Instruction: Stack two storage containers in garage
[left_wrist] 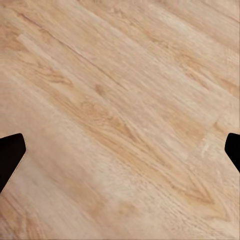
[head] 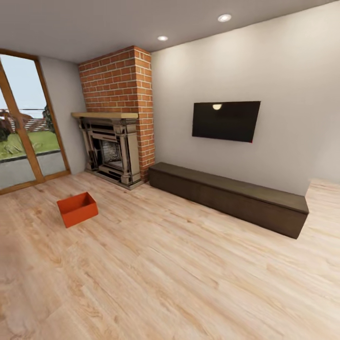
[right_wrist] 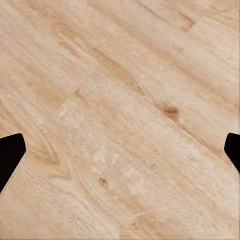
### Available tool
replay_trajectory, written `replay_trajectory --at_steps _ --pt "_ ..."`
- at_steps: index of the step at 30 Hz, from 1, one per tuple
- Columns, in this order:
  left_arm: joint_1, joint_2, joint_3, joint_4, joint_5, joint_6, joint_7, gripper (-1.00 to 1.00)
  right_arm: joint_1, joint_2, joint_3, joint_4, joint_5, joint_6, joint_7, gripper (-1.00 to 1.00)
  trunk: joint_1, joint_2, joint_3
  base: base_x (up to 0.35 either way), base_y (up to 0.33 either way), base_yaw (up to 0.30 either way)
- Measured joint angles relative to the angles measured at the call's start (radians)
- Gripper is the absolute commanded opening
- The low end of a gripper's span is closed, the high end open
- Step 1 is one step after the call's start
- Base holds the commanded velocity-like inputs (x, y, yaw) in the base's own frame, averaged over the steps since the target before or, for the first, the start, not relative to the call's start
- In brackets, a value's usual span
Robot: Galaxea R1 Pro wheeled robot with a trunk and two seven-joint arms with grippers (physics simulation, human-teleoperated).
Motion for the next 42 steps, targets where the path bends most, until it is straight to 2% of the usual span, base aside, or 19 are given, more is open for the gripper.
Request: replay_trajectory --at_steps 7,26,42 --pt "0.0 0.0 0.0 0.0 0.0 0.0 0.0 1.0 0.0 0.0 0.0 0.0 0.0 0.0 0.0 1.0 0.0 0.0 0.0 0.343 0.0 0.246" --pt "0.0 0.0 0.0 0.0 0.0 0.0 0.0 1.0 0.0 0.0 0.0 0.0 0.0 0.0 0.0 1.0 0.0 0.0 0.0 0.343 0.0 0.031" --pt "0.0 0.0 0.0 0.0 0.0 0.0 0.0 1.0 0.0 0.0 0.0 0.0 0.0 0.0 0.0 1.0 0.0 0.0 0.0 0.343 0.0 0.261"
